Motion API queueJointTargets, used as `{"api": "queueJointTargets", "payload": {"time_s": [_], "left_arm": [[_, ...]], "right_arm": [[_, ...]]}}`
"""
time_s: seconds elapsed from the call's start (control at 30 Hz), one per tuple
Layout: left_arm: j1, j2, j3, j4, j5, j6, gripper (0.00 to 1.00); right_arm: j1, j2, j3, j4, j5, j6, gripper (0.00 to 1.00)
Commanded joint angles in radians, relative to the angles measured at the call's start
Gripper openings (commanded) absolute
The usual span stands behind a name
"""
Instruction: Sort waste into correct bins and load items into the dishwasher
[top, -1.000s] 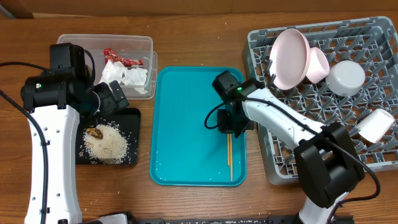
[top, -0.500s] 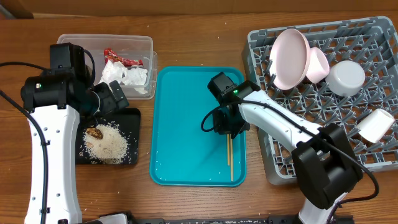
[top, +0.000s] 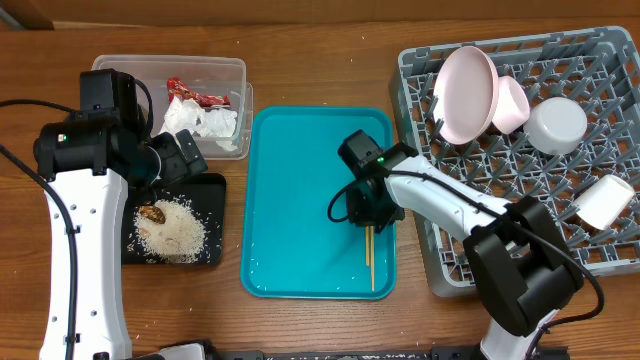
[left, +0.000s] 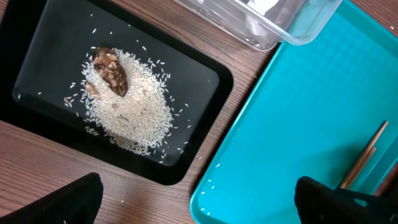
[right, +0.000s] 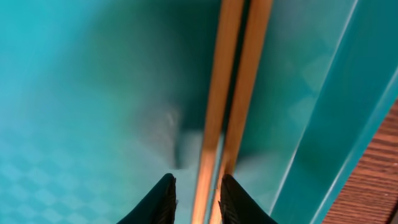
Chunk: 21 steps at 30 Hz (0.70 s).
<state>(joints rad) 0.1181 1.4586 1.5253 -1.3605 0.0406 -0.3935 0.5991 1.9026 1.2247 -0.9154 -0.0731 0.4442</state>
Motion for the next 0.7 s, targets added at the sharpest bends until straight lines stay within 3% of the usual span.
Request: {"api": "queueJointTargets", "payload": {"time_s": [0.0,0.67], "left_arm": [[0.000,-0.008,0.014,0.004,0.004,0.005,1.00],[0.000,-0.008,0.014,0.004,0.004,0.005,1.00]], "right_arm": [[0.003,-0.026,-0.034,0.022,0.000,0.006,0.27],[0.003,-0.026,-0.057,0.039,-0.079,0.020,0.30]]}}
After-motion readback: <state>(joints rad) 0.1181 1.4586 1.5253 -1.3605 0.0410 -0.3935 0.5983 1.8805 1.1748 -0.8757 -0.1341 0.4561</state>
